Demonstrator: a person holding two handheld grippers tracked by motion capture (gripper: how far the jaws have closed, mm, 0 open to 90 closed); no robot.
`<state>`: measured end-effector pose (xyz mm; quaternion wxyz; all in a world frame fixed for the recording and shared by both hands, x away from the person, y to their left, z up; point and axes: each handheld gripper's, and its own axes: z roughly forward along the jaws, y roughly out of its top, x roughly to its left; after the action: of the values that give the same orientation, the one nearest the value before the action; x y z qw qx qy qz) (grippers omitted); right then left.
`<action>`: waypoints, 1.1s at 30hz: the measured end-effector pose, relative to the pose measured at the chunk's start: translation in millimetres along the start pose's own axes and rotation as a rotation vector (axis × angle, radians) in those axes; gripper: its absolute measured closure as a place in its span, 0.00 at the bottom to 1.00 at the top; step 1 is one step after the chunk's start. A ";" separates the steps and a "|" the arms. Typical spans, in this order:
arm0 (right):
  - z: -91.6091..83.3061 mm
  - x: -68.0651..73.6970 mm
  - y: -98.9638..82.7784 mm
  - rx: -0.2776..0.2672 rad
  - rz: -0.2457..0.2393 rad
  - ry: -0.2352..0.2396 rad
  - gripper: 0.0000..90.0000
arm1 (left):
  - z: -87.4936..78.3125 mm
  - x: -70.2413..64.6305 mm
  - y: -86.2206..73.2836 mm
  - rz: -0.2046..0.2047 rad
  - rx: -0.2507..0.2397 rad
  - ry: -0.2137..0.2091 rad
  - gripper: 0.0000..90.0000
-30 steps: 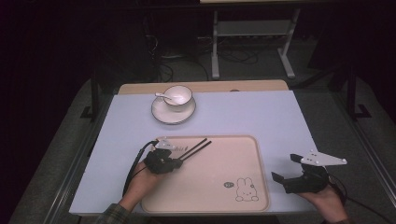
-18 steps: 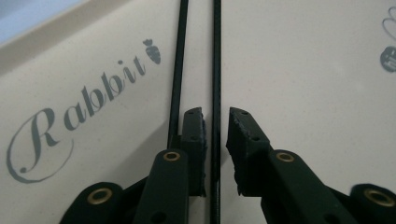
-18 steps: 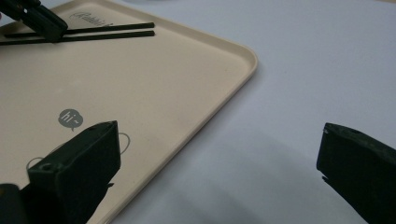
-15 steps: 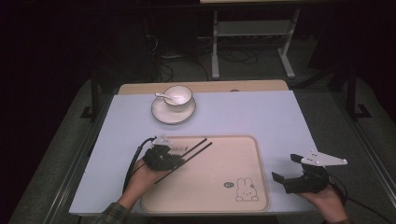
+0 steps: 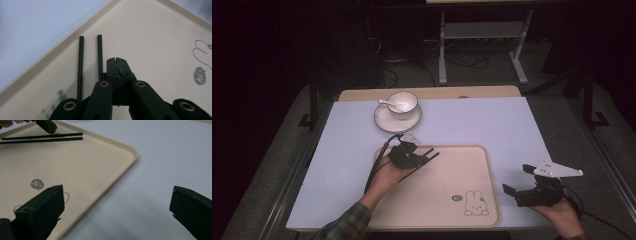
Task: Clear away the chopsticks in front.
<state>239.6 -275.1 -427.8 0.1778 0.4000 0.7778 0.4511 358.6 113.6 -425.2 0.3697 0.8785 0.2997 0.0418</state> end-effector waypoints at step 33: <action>0.7 0.1 -0.7 0.004 0.002 0.006 0.00 | 1.2 33.4 -17.7 -0.095 0.014 0.043 1.00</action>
<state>239.7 -274.9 -428.8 0.1745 0.3998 0.7788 0.4508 377.5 141.1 -443.0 0.3586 0.8647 0.3493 0.0410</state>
